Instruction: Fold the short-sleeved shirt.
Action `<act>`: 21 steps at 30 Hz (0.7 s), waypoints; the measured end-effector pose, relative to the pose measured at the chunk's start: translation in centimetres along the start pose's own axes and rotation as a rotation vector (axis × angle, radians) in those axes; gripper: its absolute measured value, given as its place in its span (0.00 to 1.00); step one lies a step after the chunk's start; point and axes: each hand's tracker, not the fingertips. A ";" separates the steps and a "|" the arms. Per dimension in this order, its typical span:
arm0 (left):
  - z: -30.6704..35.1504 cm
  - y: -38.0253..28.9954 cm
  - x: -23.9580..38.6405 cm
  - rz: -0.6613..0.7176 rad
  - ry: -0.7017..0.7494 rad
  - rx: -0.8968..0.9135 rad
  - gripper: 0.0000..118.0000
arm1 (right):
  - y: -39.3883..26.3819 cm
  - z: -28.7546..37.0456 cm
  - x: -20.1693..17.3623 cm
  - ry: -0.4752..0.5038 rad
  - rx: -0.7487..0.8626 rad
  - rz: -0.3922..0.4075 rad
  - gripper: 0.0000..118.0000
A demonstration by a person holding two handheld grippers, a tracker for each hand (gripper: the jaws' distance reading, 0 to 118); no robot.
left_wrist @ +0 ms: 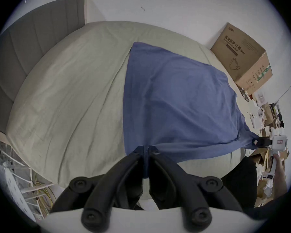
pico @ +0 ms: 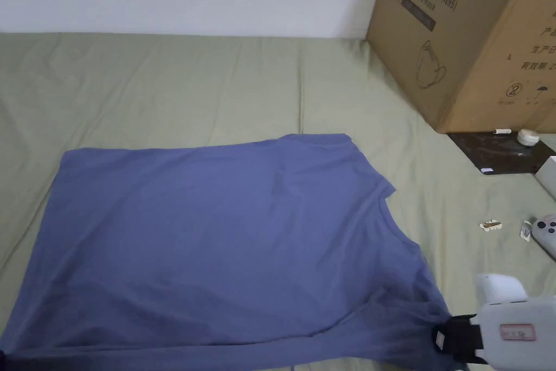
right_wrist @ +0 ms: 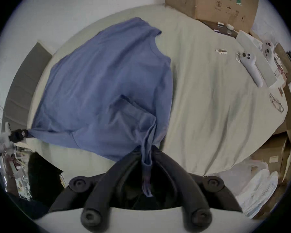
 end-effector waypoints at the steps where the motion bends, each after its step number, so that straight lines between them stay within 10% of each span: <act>1: 0.3 0.4 0.4 0.005 -0.005 0.013 0.04 | 0.7 0.5 0.1 0.027 0.016 -0.027 0.04; 17: -10.0 14.6 1.0 0.034 -0.030 0.020 0.08 | 18.6 -8.2 -3.5 0.009 -0.057 -0.123 0.04; 21: -10.8 13.7 1.3 0.033 -0.017 0.000 0.87 | 17.0 -9.2 -5.0 -0.031 -0.083 -0.107 0.16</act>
